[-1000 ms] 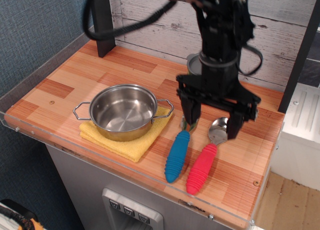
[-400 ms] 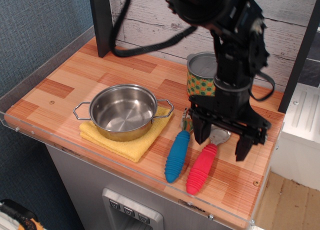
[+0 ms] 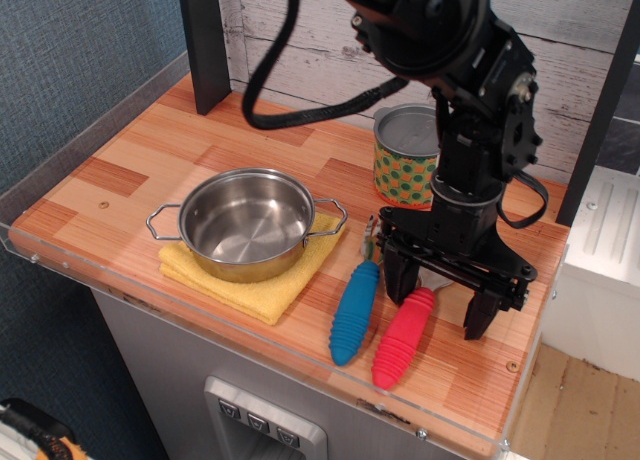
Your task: Move the red utensil to the left of silver pot.
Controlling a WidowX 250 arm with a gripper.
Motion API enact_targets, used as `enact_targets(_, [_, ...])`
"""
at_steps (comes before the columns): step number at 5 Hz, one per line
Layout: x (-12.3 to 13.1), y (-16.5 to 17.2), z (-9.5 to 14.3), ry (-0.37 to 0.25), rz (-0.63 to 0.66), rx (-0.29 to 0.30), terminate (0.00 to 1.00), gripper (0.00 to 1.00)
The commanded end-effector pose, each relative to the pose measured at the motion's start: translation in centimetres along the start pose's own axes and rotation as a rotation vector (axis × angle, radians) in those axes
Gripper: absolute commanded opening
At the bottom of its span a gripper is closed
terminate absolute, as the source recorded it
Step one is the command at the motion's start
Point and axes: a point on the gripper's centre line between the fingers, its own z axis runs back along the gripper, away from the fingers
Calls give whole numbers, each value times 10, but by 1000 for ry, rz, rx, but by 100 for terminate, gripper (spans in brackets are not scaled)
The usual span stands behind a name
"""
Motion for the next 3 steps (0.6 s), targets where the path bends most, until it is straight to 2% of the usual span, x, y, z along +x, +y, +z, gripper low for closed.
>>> enact_targets(1, [0, -8, 0, -32, -21, -5, 0, 100])
enact_targets(2, [-2, -6, -3, -27, -27, -7, 0, 0])
enact_targets(3, [-6, -1, 0, -35, -40, -11, 0, 0])
